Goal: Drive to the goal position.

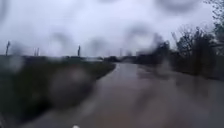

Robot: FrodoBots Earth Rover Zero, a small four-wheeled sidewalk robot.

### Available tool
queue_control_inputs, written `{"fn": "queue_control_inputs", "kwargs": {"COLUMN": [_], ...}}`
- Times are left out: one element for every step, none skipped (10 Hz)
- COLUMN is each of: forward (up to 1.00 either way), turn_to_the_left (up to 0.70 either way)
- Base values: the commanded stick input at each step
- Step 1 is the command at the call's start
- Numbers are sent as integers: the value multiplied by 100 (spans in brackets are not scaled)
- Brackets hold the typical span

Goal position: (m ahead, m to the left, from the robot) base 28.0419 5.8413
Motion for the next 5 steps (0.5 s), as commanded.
{"fn": "queue_control_inputs", "kwargs": {"forward": [70,70,70,70,70], "turn_to_the_left": [0,0,0,0,0]}}
